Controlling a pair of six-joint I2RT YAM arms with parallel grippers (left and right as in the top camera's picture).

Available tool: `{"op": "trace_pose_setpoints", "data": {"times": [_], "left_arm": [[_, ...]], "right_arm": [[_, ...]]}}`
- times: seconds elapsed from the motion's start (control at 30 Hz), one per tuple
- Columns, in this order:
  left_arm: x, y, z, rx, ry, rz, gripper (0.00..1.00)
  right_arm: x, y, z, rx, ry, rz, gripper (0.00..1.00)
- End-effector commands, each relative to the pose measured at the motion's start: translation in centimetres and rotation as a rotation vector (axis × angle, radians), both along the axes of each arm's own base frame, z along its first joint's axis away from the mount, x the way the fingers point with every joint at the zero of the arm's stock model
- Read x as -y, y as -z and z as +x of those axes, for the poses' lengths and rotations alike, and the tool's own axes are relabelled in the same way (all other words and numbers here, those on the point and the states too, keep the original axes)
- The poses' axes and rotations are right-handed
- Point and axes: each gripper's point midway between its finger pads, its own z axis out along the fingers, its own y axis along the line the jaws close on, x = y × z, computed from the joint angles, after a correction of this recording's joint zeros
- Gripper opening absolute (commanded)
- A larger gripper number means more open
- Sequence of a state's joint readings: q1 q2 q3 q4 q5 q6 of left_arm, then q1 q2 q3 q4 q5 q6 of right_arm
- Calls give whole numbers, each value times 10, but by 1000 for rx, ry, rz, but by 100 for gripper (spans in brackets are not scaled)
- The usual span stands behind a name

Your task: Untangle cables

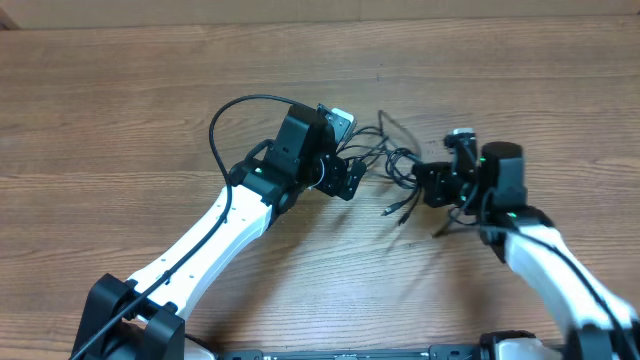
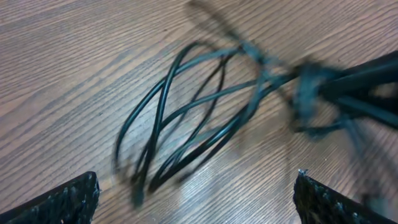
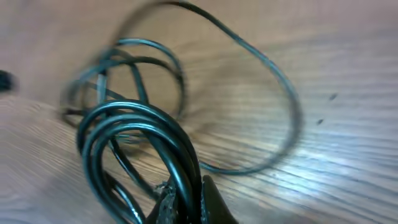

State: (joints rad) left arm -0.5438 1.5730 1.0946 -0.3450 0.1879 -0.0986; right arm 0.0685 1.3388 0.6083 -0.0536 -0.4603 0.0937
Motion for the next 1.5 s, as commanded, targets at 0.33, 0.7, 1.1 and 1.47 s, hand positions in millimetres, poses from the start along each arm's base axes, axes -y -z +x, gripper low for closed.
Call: {"op": "trace_pose_setpoints", "data": {"times": [0.33,0.7,1.1,1.47], "left_arm": [[4,3,-3,-7,21,0,100],[13,0,-9,-26,68,-44,100],[26,-5,-20,6,219,-65,100],[54,-42,-12,135,313,-217,99]], "right_arm": [[31,-260,-39,664,161,-17,4],[62,-204,-39,434,299,-164,4],[68,-158,-27,281,292,-245,4],[69,-126,-40,194,170,-396,4]]}}
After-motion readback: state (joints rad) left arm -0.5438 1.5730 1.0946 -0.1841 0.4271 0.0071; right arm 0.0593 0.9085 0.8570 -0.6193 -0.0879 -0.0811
